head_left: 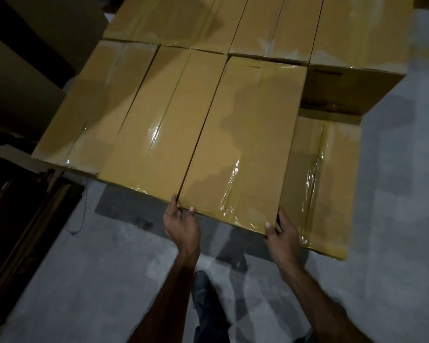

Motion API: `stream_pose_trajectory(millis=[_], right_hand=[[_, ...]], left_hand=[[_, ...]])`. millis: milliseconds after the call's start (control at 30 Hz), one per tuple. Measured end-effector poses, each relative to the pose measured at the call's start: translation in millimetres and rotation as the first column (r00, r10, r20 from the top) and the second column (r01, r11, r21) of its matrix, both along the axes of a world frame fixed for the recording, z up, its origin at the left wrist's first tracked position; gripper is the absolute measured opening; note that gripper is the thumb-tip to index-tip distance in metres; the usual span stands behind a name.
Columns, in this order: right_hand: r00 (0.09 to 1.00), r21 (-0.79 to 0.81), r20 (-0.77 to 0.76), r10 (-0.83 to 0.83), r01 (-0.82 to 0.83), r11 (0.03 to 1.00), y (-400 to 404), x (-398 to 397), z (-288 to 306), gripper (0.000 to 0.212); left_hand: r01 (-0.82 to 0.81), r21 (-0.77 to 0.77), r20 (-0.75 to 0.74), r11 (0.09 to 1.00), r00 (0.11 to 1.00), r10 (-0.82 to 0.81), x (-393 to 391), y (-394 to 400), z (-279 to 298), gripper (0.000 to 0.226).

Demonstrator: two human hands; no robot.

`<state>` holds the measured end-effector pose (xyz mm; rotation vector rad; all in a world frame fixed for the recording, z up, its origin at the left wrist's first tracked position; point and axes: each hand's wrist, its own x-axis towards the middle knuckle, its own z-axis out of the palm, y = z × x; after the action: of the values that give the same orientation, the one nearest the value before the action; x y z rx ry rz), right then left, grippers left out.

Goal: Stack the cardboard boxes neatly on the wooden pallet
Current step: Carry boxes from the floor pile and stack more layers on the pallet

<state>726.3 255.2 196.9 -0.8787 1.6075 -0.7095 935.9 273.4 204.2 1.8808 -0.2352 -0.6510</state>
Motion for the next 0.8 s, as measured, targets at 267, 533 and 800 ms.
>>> stream_pose_trajectory(millis=[267, 533, 800], right_hand=[[1.0, 0.004, -0.019, 0.003, -0.003, 1.0, 0.8, -1.3, -9.1, 0.065], [0.993, -0.036, -0.112, 0.041, -0.045, 0.998, 2.4, -2.9, 3.6, 0.063], [0.992, -0.001, -0.082, 0.094, -0.095, 0.996, -1.6, -4.5, 4.6, 0.063]], left_hand=[[-0.092, -0.068, -0.057, 0.993, 0.994, 0.088, -2.9, -5.3, 8.3, 0.079], [-0.131, -0.056, -0.093, 0.99, 0.988, 0.125, -2.5, -6.2, 4.5, 0.083], [-0.138, 0.032, -0.123, 0.99, 0.982, 0.141, -3.8, -4.5, 12.5, 0.093]])
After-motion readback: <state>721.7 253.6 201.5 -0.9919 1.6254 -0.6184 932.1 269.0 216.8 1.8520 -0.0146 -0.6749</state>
